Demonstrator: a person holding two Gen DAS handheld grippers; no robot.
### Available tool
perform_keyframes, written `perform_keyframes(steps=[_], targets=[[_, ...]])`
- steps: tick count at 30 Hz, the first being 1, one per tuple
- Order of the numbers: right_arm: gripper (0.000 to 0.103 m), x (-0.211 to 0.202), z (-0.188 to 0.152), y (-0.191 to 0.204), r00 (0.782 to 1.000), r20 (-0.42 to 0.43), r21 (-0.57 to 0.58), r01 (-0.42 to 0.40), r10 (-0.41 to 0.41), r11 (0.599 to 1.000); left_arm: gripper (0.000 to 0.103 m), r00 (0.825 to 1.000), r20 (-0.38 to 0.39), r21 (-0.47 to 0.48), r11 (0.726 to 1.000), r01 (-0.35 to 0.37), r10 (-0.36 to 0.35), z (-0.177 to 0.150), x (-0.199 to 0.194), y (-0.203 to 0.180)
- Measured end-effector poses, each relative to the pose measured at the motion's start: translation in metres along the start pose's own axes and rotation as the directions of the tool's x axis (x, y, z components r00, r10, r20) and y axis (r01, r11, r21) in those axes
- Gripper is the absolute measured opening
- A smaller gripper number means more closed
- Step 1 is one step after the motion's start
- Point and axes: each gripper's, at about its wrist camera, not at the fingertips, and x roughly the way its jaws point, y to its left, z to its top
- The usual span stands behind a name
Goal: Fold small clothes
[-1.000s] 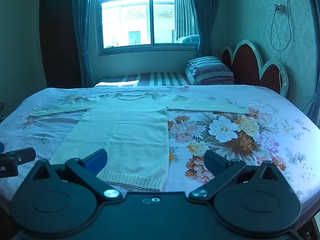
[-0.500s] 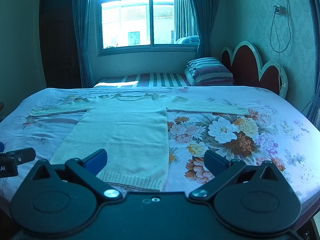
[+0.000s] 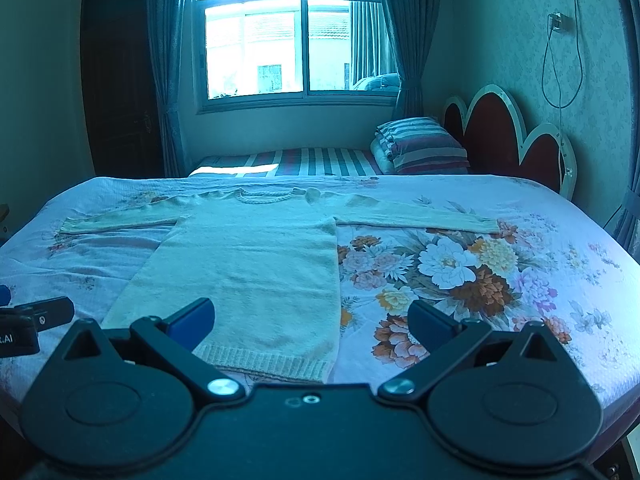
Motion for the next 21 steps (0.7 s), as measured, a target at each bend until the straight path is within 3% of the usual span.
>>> perform_keyframes(steps=[21], targets=[[0.103,0.0002,0.0002,0.0011,1.0,-0.002,-0.002,0.0,0.0,1.0,0.103,1.0,0.002,-0.005,1.0,-0.005,0.005,-0.0007,-0.0014,0.0002]])
